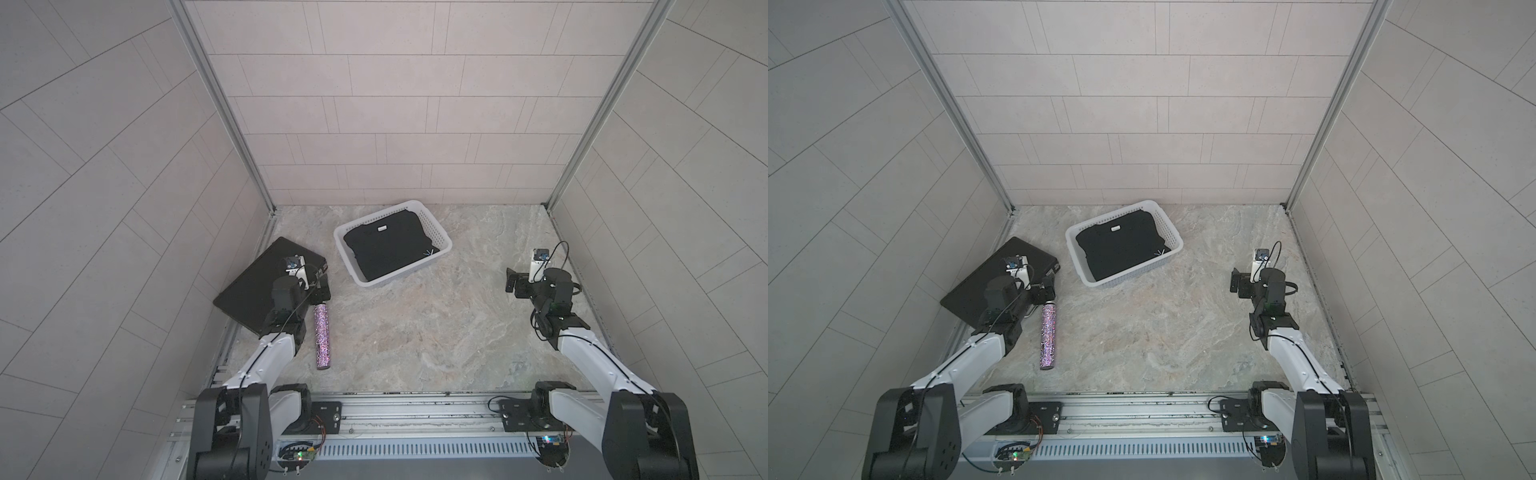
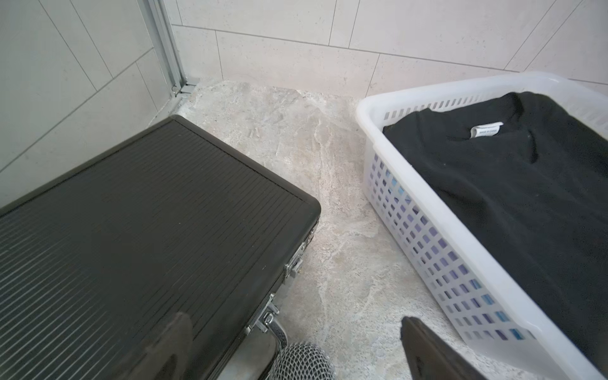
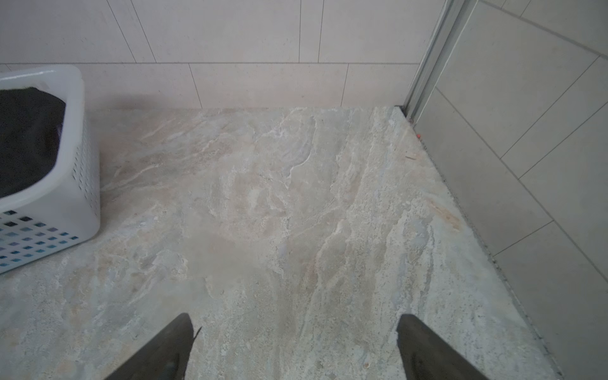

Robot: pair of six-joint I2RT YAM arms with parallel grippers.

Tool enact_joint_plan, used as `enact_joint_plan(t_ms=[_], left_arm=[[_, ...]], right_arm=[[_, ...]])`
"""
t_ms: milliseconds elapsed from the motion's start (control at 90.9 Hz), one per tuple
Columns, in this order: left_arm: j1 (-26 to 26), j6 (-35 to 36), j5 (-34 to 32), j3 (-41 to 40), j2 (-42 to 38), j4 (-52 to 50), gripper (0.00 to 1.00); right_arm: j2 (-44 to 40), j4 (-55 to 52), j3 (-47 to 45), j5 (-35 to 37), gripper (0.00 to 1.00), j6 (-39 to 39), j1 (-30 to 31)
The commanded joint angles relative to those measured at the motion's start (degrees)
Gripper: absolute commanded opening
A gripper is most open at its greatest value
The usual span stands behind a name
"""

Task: Put the folded t-shirts into the basket
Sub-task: Reset both arms

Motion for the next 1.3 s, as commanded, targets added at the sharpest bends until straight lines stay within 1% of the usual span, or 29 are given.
enact_joint_plan(t_ms=[0,44,132,187,242,297,341,396,495,550,671,748,781,847,913,979,1046,1200,1288], left_arm=[[0.15,-0.41,1.38,-1.84,4.92,11.89,1.0],[0.18,-0.61,0.95,-1.6,6.33,13.85,1.0],[-0.12,-0.44,0.88,0.63,8.1,11.39,1.0],[-0.13,-0.6,0.68,0.88,7.96,10.93,1.0],[-0.12,-0.82,0.73,0.3,7.35,11.52,1.0],[-0.12,-2.5,0.88,-0.75,6.24,12.39,1.0],[-0.17,-4.17,2.29,-2.34,5.97,15.59,1.0],[-0.9,-3.66,4.68,-4.45,7.08,20.26,1.0],[-2.01,-4.35,3.19,-3.34,10.51,21.04,1.0],[-2.17,-4.79,2.73,-3.31,13.08,23.72,1.0],[-3.38,-4.15,1.02,-3.31,19.46,29.88,1.0],[-3.45,-4.62,0.09,-3.31,22.68,33.87,1.0],[-3.48,-4.87,-0.47,-1.86,22.62,31.79,1.0],[-3.54,-5.67,-2.47,0.96,20.95,24.22,1.0],[-3.67,-5.87,-2.95,1.57,22.29,25.22,1.0],[-4.01,-5.79,-3.68,2.25,21.6,22.66,1.0],[-4.07,-5.37,-2.64,2.9,22.17,22.23,1.0],[-4.07,-2.74,2.81,5.01,22.54,18.96,1.0],[-4.32,-2.36,2.87,5.39,22.58,18.31,1.0]], right_arm=[[4.43,11.28,-1.59,0.19,1.0,0.88,0.22],[6.34,13.84,-2.37,0.02,1.0,1.2,0.22],[9.93,21.45,-4.5,0.01,1.0,2.58,0.31],[11.21,24.6,-4.63,0.45,1.0,2.7,0.31],[13.91,30.32,-5.44,1.01,1.0,2.96,0.31],[16.9,34.5,-5.67,1.41,1.0,2.65,0.31],[19.9,37.25,-5.6,1.73,1.0,2.84,0.24],[23.05,40.73,-5.93,1.6,1.0,2.86,0.22],[25.02,43.83,-6.8,1.66,1.0,1.68,1.06],[25.31,45.43,-7.39,1.98,1.0,1.71,1.1],[25.31,45.04,-7.13,2.96,1.0,1.96,1.15],[25.35,41.13,-4.93,3.48,1.0,2.2,1.19],[25.15,38.21,-3.53,3.73,1.0,2.35,1.19],[25.63,35.05,-1.65,4.3,1.0,2.35,1.3],[25.73,34.41,-1.31,3.49,1.0,1.78,1.45],[25.69,34.46,-1.38,3.43,1.0,1.76,1.45],[25.65,34.47,-1.26,3.36,1.0,1.81,1.45],[25.69,34.45,-1.3,3.28,1.0,1.77,1.44],[25.74,34.45,-1.27,3.29,1.0,1.77,1.45]])
